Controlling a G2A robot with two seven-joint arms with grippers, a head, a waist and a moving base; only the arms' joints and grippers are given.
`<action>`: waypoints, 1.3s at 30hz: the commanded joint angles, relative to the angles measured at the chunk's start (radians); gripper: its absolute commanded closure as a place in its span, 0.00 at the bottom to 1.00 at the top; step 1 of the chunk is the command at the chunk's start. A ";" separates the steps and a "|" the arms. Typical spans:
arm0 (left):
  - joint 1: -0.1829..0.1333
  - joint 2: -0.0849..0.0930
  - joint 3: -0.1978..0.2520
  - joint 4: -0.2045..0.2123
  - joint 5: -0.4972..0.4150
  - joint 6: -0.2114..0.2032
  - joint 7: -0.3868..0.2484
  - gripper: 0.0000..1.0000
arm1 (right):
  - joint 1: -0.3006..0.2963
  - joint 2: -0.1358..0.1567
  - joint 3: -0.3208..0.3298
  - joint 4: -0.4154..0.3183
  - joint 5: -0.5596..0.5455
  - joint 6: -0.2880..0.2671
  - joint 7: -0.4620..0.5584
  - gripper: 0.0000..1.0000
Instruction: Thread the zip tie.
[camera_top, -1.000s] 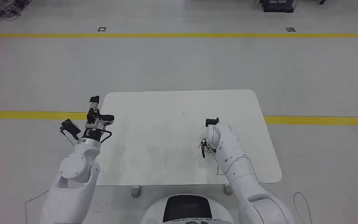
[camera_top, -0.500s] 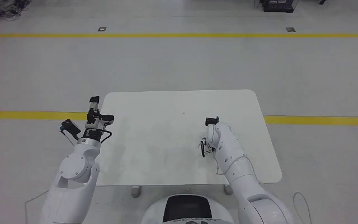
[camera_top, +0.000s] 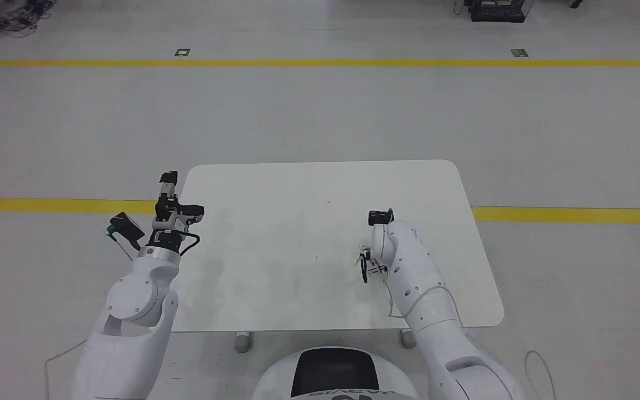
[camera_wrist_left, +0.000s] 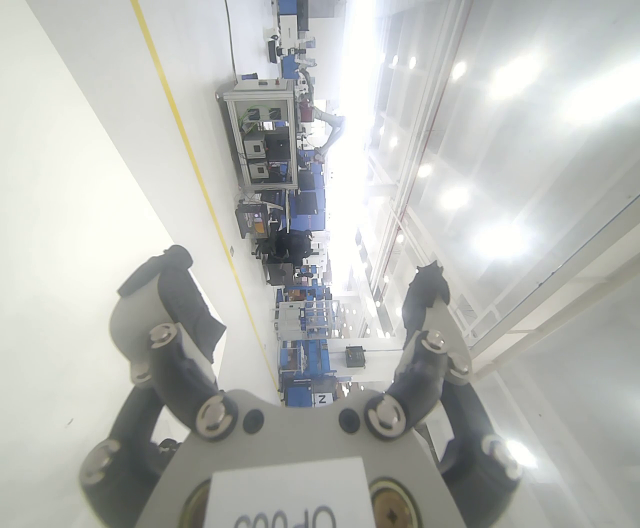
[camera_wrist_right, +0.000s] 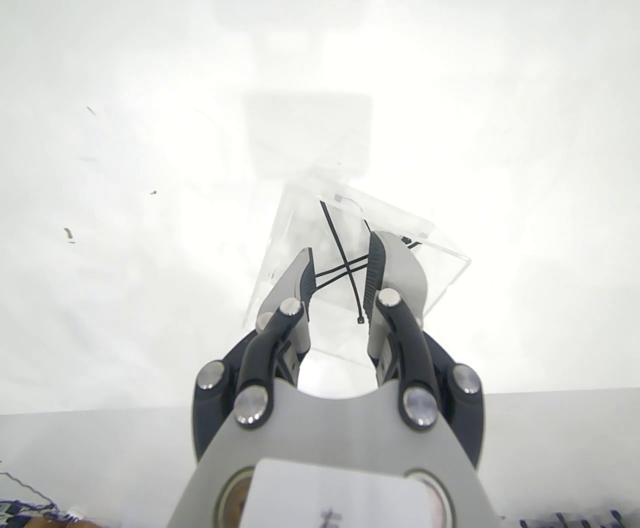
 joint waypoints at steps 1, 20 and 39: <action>0.000 0.000 0.000 0.000 0.000 0.000 0.000 0.00 | 0.004 0.001 -0.002 0.008 0.000 0.000 0.004 0.76; 0.000 0.000 0.000 0.000 0.000 0.000 0.000 0.00 | 0.071 -0.005 0.000 0.137 0.000 0.000 0.001 0.81; 0.000 0.000 0.000 0.000 0.000 0.000 0.000 0.00 | 0.069 -0.015 0.004 0.116 0.000 0.000 -0.033 1.00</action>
